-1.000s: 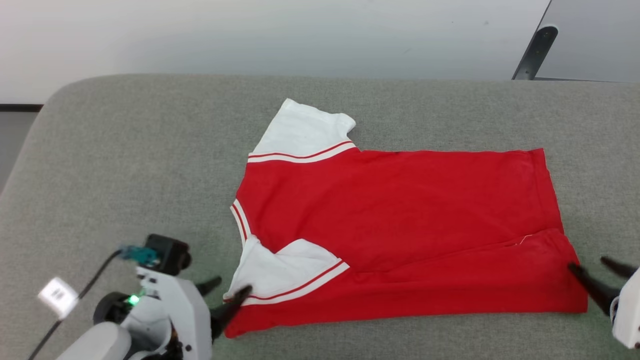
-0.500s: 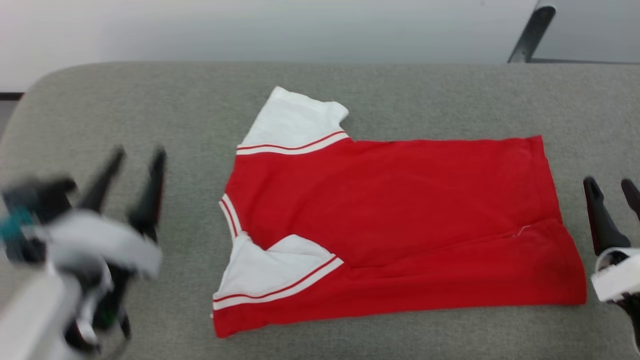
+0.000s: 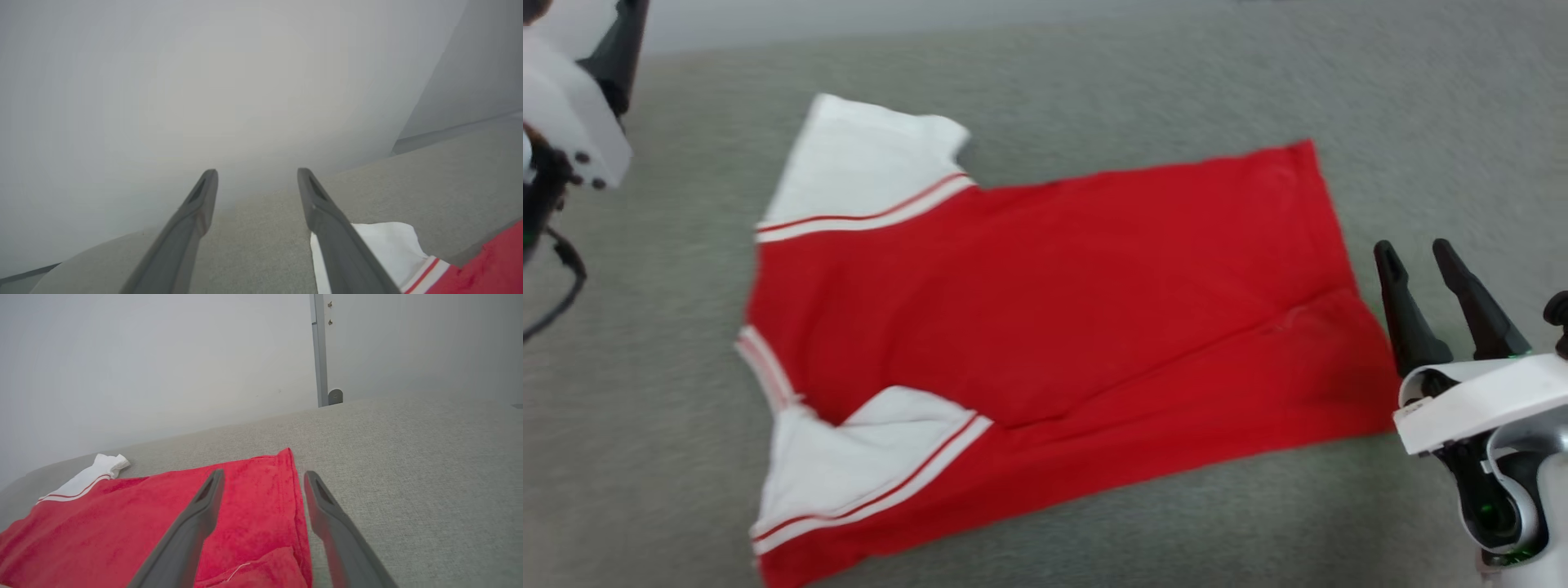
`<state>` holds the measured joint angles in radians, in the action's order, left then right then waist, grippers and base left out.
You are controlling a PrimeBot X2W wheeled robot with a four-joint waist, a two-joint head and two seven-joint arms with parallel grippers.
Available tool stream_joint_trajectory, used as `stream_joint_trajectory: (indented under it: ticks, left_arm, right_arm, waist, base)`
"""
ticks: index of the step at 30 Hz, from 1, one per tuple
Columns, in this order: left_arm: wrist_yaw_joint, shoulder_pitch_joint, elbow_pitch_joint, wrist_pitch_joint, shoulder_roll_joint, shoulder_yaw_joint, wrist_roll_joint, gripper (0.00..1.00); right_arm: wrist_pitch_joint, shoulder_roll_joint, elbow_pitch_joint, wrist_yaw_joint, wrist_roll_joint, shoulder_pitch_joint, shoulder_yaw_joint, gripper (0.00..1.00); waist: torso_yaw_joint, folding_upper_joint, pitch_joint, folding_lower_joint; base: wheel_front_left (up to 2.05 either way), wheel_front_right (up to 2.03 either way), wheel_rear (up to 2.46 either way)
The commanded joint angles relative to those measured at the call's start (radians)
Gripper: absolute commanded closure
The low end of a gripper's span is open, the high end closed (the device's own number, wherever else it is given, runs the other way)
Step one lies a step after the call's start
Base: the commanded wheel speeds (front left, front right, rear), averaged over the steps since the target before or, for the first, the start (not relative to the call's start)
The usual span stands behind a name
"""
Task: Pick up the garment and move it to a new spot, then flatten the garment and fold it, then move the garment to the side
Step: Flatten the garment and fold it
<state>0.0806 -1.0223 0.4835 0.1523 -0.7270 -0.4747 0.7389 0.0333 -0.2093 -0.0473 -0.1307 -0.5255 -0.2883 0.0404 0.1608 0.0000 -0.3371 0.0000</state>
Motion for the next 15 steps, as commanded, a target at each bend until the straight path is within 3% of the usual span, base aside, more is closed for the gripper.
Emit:
stream_joint_trajectory:
  ticks: [1,7,12,15]
  left_arm:
    - [0.023,-0.039,0.054,0.032,0.011,-0.026,0.002,0.0]
    - [0.05,-0.134,0.219,0.206,0.034,-0.148,0.061,0.0]
    - [0.049,-0.17,0.287,0.444,0.019,-0.235,0.17,0.0]
    - [0.049,-0.214,0.308,0.504,-0.003,-0.261,0.188,0.0]
  right_arm:
    - [-0.016,0.007,-0.007,0.0,-0.006,-0.017,0.011,0.0]
    - [-0.042,0.003,-0.014,0.0,-0.031,-0.017,0.031,0.0]
    - [-0.042,0.005,-0.005,0.0,-0.043,-0.021,0.042,0.0]
    - [-0.037,0.014,0.0,0.0,-0.05,-0.026,0.054,0.0]
  waist:
    - [0.122,0.0,-0.107,0.0]
    - [0.159,0.0,-0.128,0.0]
    - [0.172,0.0,-0.149,0.0]
    - [0.18,0.0,-0.17,0.0]
  base:
    - [0.0,0.0,0.0]
    - [0.0,0.0,0.0]
    - [0.0,0.0,0.0]
    - [0.0,0.0,0.0]
